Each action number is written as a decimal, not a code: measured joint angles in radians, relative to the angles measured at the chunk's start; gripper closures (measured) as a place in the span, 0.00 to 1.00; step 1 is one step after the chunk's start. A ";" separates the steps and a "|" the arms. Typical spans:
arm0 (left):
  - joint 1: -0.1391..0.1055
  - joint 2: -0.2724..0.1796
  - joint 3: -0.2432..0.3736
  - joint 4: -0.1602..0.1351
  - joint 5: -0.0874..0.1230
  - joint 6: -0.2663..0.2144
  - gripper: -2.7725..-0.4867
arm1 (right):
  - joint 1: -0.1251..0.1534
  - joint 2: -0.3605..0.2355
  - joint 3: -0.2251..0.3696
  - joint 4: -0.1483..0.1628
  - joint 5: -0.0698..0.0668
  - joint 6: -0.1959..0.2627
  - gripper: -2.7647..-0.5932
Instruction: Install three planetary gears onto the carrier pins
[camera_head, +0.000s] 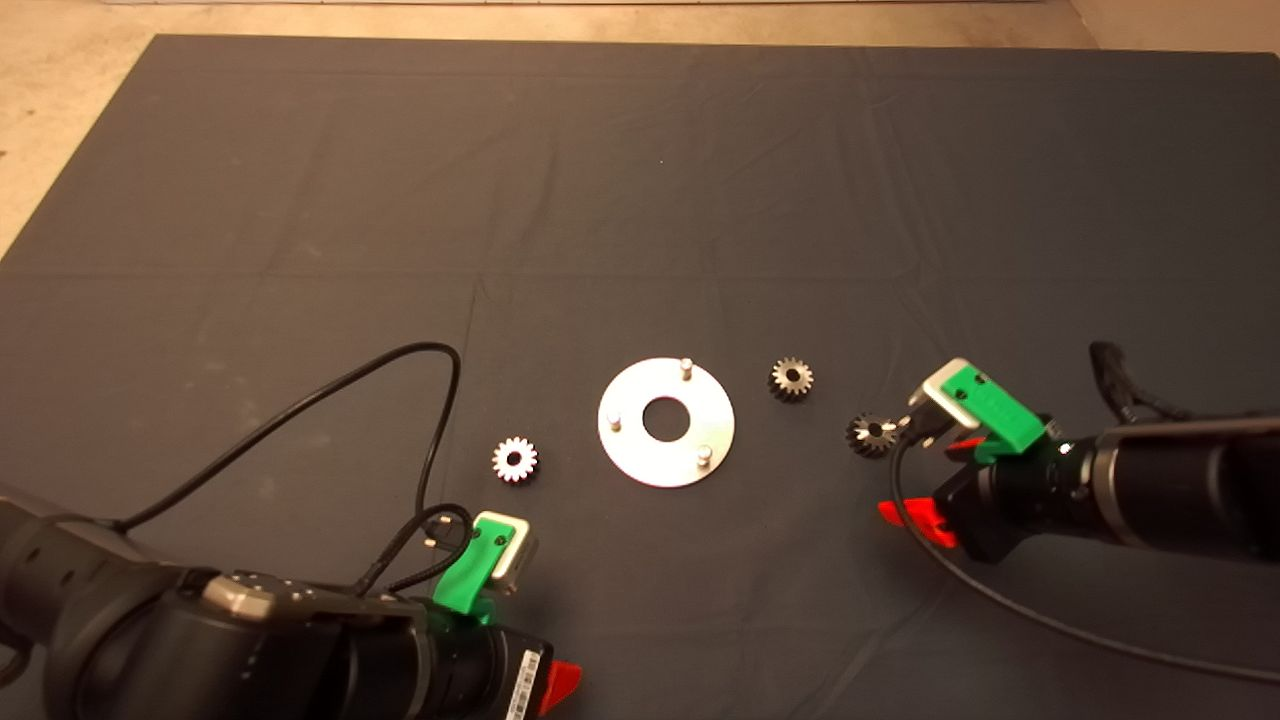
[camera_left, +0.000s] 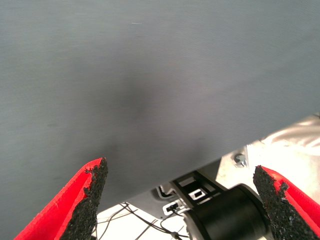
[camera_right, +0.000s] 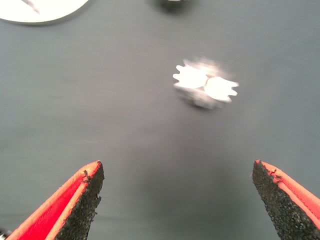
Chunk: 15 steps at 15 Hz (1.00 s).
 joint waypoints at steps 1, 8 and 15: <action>0.000 0.006 0.000 0.000 0.000 0.000 0.31 | 0.009 -0.023 -0.001 0.013 -0.007 0.000 0.26; 0.000 0.023 0.000 0.001 0.000 0.000 0.31 | 0.007 -0.017 -0.120 0.031 0.024 -0.050 0.26; 0.000 0.031 0.000 0.002 0.000 0.000 0.31 | -0.037 0.015 -0.221 0.034 0.151 -0.099 0.26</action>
